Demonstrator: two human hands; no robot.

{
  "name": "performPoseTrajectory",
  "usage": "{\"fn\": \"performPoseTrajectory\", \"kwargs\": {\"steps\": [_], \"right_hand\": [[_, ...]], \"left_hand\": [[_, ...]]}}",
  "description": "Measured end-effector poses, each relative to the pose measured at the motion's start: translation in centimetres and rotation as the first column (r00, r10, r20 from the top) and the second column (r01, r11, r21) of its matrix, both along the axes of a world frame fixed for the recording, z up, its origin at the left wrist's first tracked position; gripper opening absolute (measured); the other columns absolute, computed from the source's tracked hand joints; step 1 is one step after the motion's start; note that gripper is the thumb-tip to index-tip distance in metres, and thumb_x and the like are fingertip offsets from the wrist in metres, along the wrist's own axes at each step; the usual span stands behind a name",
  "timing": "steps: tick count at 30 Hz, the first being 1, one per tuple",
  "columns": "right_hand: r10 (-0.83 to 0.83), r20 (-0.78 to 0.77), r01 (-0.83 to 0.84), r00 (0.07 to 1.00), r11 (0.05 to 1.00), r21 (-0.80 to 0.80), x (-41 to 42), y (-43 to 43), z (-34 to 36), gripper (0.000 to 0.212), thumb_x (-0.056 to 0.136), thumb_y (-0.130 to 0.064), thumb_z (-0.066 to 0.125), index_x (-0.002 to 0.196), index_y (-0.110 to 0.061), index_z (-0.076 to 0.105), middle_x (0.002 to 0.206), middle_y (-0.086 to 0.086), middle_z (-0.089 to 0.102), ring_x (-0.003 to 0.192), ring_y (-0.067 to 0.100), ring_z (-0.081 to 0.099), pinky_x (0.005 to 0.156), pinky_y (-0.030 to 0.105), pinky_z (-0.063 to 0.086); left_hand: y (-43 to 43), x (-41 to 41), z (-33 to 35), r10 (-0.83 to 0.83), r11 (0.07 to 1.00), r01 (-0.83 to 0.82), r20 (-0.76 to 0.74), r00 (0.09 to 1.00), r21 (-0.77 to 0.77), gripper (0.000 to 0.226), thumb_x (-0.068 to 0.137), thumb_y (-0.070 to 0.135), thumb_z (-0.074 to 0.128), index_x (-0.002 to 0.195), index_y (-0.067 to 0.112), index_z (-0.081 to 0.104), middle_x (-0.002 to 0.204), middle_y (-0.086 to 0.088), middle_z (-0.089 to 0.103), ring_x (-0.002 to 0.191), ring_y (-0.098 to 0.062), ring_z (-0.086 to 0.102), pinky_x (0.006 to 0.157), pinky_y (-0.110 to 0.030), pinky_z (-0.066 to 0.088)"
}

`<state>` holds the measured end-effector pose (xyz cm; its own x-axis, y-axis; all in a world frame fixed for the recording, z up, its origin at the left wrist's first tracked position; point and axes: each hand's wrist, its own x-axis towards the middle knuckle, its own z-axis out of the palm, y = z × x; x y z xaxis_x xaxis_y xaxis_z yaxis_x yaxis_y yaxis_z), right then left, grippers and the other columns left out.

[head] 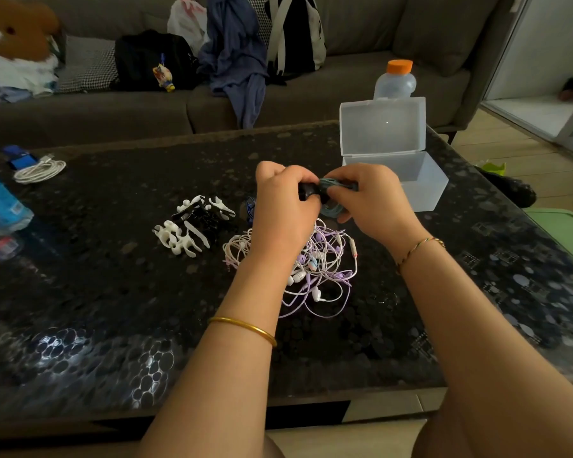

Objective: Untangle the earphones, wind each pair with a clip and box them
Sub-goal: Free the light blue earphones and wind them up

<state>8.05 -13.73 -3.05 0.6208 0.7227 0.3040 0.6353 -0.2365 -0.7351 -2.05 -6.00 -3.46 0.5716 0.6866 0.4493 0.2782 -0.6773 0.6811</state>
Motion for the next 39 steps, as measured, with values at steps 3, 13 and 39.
{"fn": "performPoseTrajectory", "kwargs": {"steps": [3,13,39], "right_hand": [[-0.037,-0.061,0.041,0.997,0.998,0.05,-0.2,0.1,-0.1,0.02,0.093,-0.01,0.056,0.109,-0.01,0.068,0.094,0.008,0.067,0.078,0.021,0.067,0.064,0.028,0.059],[-0.147,-0.11,0.16,0.983,0.98,0.12,-0.8,0.4,-0.5,0.016,0.092,-0.006,0.055,0.095,-0.006,0.071,0.082,0.015,0.069,0.07,0.027,0.067,0.067,0.044,0.057],[-0.036,0.036,0.027,0.999,0.974,0.225,-2.6,0.5,-1.6,0.028,0.09,-0.005,0.058,0.115,-0.017,0.061,0.104,-0.008,0.055,0.089,-0.001,0.049,0.074,-0.001,0.039]], "left_hand": [[-0.5,0.3,-0.3,0.011,0.999,-0.013,0.042,0.999,0.043,0.024,0.082,-0.001,0.065,0.104,0.009,0.069,0.111,-0.002,0.041,0.077,0.005,0.041,0.076,0.009,0.028],[-1.2,1.1,-0.5,0.004,1.0,-0.005,0.052,0.999,0.02,0.029,0.079,0.002,0.067,0.106,0.013,0.063,0.111,-0.002,0.048,0.083,-0.003,0.044,0.071,-0.004,0.035],[0.9,-0.3,0.4,-0.041,0.531,0.287,0.314,0.948,-0.797,0.05,0.088,-0.019,0.044,0.128,0.009,0.054,0.11,-0.009,0.061,0.094,-0.017,0.062,0.083,-0.027,0.054]]}}
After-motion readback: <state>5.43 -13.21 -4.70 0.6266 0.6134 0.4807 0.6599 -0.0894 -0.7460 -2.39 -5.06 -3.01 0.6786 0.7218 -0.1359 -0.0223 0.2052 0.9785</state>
